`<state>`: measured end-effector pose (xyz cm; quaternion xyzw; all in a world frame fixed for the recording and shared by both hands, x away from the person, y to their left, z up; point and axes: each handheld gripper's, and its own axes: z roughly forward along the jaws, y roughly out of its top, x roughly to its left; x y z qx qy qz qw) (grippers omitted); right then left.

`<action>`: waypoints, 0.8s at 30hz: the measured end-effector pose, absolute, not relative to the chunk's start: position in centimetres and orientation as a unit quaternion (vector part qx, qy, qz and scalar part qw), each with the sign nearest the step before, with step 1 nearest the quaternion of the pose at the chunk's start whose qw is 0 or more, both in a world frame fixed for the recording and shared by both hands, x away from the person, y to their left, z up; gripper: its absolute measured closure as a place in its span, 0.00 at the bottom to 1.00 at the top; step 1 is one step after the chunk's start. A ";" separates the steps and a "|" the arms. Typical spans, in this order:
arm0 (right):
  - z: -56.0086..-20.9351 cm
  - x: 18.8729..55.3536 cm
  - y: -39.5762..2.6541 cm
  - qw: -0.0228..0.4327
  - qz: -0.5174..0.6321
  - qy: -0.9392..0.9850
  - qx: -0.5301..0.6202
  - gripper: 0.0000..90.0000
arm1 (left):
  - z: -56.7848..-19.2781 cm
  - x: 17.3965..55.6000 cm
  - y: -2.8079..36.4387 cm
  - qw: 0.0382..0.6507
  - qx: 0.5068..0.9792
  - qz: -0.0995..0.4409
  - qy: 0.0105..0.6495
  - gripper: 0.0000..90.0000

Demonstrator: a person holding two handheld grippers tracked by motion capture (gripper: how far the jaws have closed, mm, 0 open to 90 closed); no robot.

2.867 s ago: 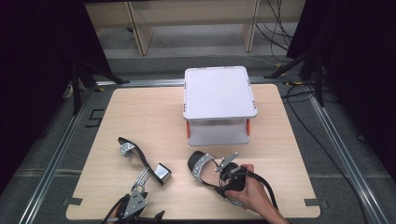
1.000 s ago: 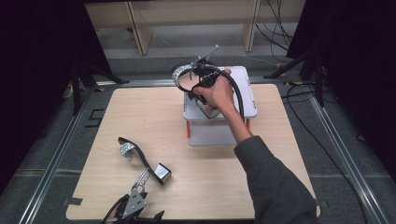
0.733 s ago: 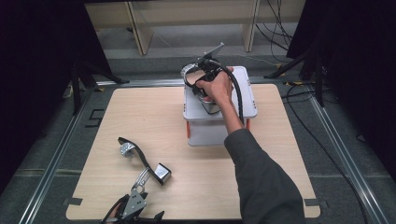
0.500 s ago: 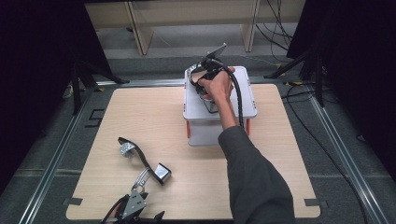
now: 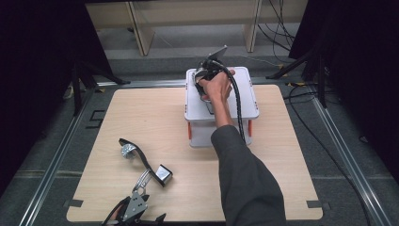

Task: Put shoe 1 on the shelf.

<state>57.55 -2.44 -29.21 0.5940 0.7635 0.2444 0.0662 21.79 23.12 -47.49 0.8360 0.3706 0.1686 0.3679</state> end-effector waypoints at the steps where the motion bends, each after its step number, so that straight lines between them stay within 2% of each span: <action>1: -29.1 57.5 -2.6 0.056 0.258 0.762 0.591 0.36 | -47.4 21.7 23.1 0.367 0.837 0.168 0.370 0.17; 6: -29.0 57.4 -2.9 0.049 0.268 0.759 0.592 0.33 | -47.6 21.8 23.1 0.367 0.835 0.166 0.374 0.17; 7: -28.5 57.2 -3.1 0.064 0.288 0.749 0.593 0.35 | -47.5 21.7 23.1 0.366 0.836 0.167 0.373 0.17; 16: -25.3 56.6 -4.0 0.070 0.355 0.743 0.564 0.32 | -47.5 21.8 23.2 0.366 0.836 0.170 0.373 0.17; 19: -23.8 55.6 -5.0 0.062 0.380 0.757 0.529 0.31 | -47.4 21.8 23.2 0.366 0.836 0.166 0.374 0.17; 24: -23.3 54.1 -6.6 0.055 0.386 0.770 0.505 0.31 | -47.5 21.8 23.2 0.360 0.837 0.170 0.376 0.17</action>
